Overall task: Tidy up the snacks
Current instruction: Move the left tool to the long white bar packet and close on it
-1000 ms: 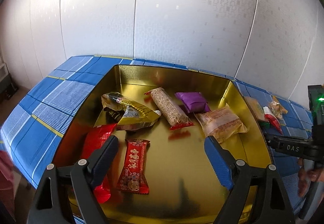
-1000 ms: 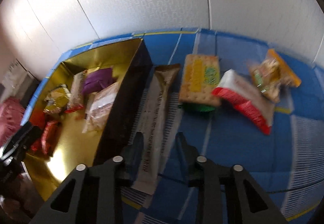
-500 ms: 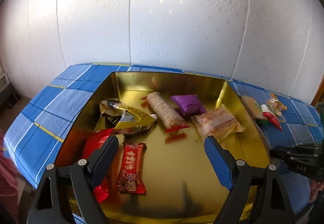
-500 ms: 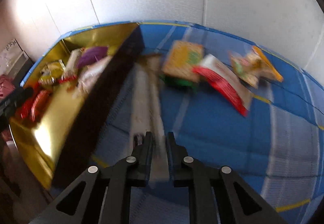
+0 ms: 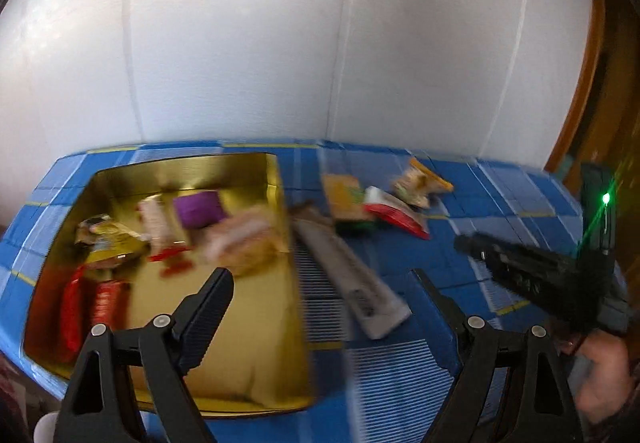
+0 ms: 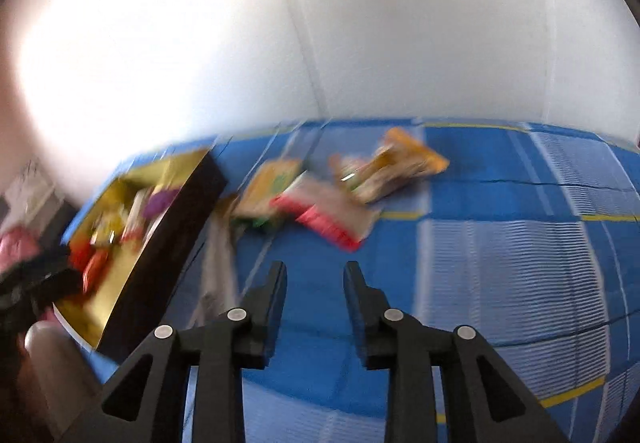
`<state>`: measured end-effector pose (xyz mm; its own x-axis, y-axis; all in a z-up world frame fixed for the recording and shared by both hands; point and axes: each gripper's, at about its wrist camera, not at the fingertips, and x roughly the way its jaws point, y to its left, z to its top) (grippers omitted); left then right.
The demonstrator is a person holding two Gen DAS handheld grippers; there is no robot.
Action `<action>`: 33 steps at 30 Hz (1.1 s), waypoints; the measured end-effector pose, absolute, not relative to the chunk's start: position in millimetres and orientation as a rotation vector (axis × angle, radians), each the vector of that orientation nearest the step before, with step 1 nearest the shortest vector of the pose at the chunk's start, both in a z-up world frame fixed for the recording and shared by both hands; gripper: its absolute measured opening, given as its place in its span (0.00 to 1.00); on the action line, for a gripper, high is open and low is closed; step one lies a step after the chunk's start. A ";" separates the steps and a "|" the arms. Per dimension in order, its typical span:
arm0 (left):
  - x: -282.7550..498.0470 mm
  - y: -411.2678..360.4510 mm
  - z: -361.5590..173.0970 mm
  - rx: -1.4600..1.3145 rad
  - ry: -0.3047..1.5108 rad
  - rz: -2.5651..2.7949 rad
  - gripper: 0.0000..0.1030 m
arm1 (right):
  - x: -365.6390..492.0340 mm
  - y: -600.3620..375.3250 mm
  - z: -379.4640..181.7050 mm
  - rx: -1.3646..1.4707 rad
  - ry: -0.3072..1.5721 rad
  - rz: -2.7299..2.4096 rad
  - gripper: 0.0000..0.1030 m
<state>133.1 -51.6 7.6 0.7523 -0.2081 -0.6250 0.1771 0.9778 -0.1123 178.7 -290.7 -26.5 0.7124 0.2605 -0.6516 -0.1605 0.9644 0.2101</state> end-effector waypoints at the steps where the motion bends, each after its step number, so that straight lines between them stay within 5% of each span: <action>1: 137.8 -65.8 6.8 -0.023 0.706 -0.197 0.85 | 178.9 -300.7 -26.9 0.165 0.724 0.212 0.29; 6: 165.6 -112.1 -13.8 0.019 0.809 -0.145 0.84 | 178.5 -334.5 -28.8 0.293 0.714 0.157 0.29; 11: 190.0 -134.0 -41.6 0.034 0.907 -0.052 0.69 | 167.7 -348.5 -21.8 0.336 0.681 0.147 0.30; 20: 203.7 -142.4 -62.3 0.117 0.879 0.075 0.58 | 159.9 -361.6 -13.6 0.398 0.649 0.168 0.32; 21: 202.3 -141.5 -62.1 0.114 0.861 0.067 0.46 | 160.3 -361.2 -13.4 0.397 0.651 0.172 0.32; 22: 202.0 -139.4 -63.5 0.089 0.862 0.045 0.23 | 161.5 -359.5 -13.5 0.391 0.654 0.174 0.32; 33: 150.2 -132.3 -69.2 0.047 0.767 -0.105 0.14 | 198.3 -319.2 -27.9 0.207 0.755 0.228 0.32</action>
